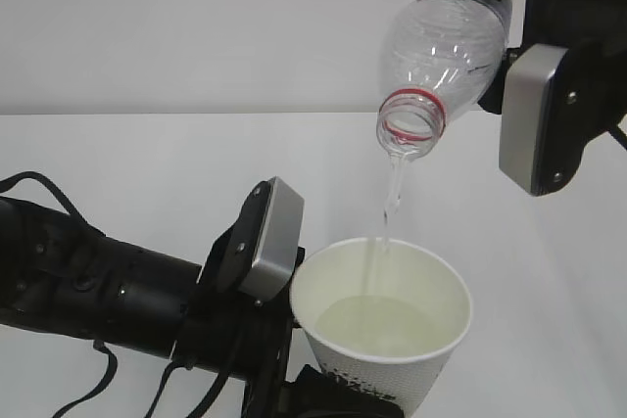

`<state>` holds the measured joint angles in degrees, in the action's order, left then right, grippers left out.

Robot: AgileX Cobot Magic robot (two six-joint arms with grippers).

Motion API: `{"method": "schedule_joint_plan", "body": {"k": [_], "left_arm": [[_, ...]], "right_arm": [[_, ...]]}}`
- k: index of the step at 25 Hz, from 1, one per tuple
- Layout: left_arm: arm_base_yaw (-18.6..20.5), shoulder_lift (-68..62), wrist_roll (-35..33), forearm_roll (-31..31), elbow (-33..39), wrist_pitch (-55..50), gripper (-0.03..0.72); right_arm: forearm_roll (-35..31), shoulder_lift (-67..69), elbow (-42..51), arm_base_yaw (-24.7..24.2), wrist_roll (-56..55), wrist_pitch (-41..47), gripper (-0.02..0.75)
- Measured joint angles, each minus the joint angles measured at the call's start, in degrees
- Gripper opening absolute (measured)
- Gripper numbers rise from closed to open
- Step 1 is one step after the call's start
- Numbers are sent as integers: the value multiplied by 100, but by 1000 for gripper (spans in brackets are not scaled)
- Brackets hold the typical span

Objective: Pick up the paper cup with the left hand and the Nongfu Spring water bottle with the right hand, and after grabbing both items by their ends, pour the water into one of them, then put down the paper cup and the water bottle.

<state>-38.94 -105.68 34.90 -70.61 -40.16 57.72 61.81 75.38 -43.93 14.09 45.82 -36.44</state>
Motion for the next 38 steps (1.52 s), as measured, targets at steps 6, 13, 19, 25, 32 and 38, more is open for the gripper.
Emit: {"method": "schedule_joint_plan", "body": {"k": [6,13,19,25,32,38], "left_arm": [[0,0,0,0,0,0,508],[0,0,0,0,0,0,508],[0,0,0,0,0,0,508],[0,0,0,60,0,0,508],[0,0,0,68,0,0,508],[0,0,0,72,0,0,508]], "right_arm": [[-4,0,0,0,2,0,485],[-4,0,0,0,2,0,485],[-4,0,0,0,2,0,485],[-4,0,0,0,2,0,485],[-13,0,0,0,28,0,485],[-13,0,0,0,50,0,485]]}}
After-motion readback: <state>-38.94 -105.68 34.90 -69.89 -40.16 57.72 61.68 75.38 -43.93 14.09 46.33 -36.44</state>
